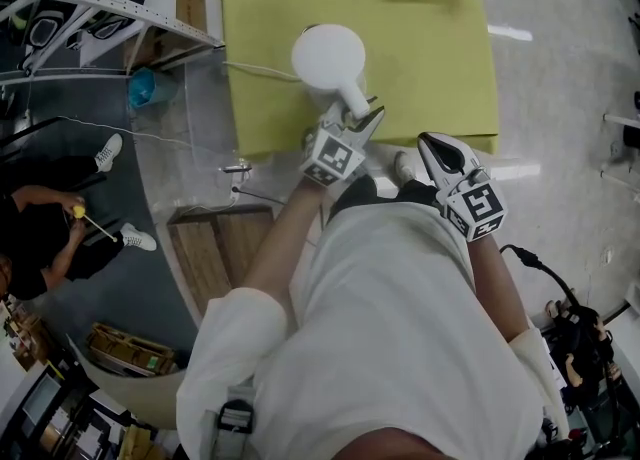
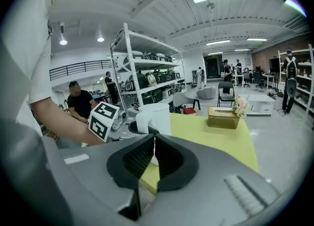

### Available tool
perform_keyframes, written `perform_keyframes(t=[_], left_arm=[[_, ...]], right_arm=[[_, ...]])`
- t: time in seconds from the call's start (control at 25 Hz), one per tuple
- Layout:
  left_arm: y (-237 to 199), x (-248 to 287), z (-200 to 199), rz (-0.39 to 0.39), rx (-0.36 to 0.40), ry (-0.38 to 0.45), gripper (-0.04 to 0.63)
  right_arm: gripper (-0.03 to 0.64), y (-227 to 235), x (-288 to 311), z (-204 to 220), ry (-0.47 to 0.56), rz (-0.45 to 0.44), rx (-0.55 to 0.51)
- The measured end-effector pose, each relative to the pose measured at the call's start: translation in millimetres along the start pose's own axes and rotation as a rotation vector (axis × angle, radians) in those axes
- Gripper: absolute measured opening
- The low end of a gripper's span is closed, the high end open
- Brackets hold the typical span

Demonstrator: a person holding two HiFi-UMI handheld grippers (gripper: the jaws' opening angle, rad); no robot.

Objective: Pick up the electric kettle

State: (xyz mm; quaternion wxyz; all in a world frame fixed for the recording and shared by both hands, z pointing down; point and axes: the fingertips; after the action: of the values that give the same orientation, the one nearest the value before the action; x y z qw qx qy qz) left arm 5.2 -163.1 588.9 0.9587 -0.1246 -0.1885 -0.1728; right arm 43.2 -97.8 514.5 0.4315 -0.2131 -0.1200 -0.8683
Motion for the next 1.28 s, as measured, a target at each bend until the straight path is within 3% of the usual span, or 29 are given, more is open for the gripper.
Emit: perform_keyframes(t=[0.68,1.28], left_arm=[[-18,-37,-54,-0.023,0.04,0.076,0.08],[-80,-50,-79,-0.125,0.045,0.073,0.081]], right_arm=[[0.009,-12,0,-25,0.071,0.043,-0.029],[0.009,6,45,-45,0.092,-0.063,-0.052]])
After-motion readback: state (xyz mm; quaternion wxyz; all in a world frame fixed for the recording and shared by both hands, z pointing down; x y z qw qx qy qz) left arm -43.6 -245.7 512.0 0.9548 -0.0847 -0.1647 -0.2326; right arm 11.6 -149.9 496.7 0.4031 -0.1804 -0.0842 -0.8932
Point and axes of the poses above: the fingertips, and each gripper's own axes: x forward along the fingers, y to its right, z out of its underside, and after that the axes turned 12 degrees about -x, right-handed
